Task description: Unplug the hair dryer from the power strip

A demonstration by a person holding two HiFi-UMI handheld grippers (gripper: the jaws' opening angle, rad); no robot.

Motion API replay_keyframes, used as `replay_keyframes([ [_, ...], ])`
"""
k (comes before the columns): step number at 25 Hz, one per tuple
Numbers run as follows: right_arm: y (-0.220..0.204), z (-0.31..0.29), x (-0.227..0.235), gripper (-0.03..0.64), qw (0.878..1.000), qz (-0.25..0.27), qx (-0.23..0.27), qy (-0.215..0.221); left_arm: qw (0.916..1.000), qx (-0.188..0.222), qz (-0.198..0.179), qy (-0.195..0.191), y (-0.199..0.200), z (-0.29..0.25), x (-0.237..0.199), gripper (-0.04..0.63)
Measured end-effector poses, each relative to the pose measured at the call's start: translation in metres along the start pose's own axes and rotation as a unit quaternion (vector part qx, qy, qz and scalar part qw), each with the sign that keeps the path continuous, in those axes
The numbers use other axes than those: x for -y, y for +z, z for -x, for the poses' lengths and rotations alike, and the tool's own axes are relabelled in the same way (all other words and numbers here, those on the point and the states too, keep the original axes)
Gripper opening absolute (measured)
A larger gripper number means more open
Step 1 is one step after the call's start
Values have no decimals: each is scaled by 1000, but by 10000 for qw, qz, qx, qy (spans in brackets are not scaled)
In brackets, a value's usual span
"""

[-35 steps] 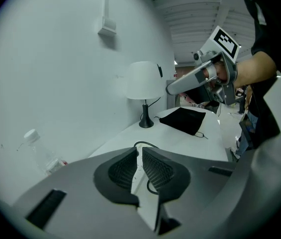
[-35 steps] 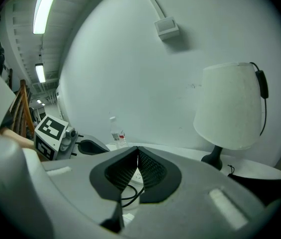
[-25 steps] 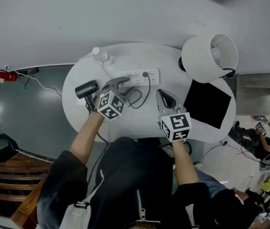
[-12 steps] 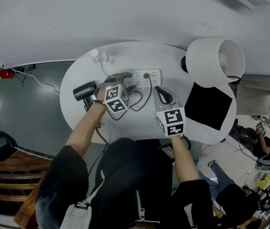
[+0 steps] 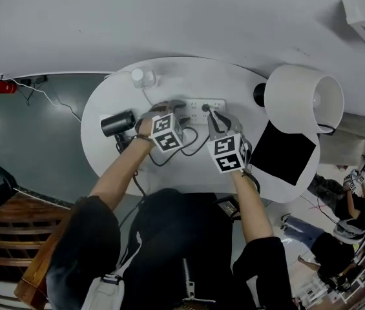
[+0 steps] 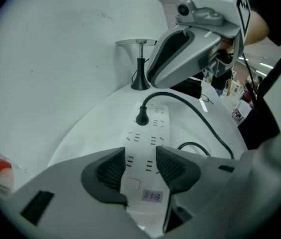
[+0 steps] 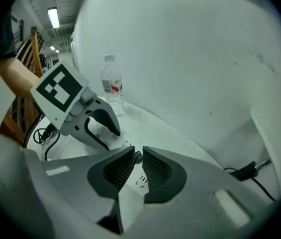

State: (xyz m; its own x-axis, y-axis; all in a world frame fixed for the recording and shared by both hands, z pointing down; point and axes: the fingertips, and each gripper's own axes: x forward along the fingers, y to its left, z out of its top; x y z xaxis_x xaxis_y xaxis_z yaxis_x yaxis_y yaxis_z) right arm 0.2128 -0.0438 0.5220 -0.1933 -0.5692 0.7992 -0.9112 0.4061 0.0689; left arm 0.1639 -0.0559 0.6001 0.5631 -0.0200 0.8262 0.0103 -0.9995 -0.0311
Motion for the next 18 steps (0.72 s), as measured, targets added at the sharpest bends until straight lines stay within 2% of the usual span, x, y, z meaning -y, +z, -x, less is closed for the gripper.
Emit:
replay_keyframes([
  [5, -2, -25, 0, 75, 9984, 348, -418, 131, 9996, 108, 149, -205, 0, 0, 5, 152],
  [13, -10, -49, -4, 84, 9908, 686, -1128, 287, 9989, 131, 336, -297, -1, -1, 4, 149],
  [18, -24, -66, -7, 81, 9809, 938, -1678, 297, 9988, 118, 362, -322, 0, -2, 5, 149],
])
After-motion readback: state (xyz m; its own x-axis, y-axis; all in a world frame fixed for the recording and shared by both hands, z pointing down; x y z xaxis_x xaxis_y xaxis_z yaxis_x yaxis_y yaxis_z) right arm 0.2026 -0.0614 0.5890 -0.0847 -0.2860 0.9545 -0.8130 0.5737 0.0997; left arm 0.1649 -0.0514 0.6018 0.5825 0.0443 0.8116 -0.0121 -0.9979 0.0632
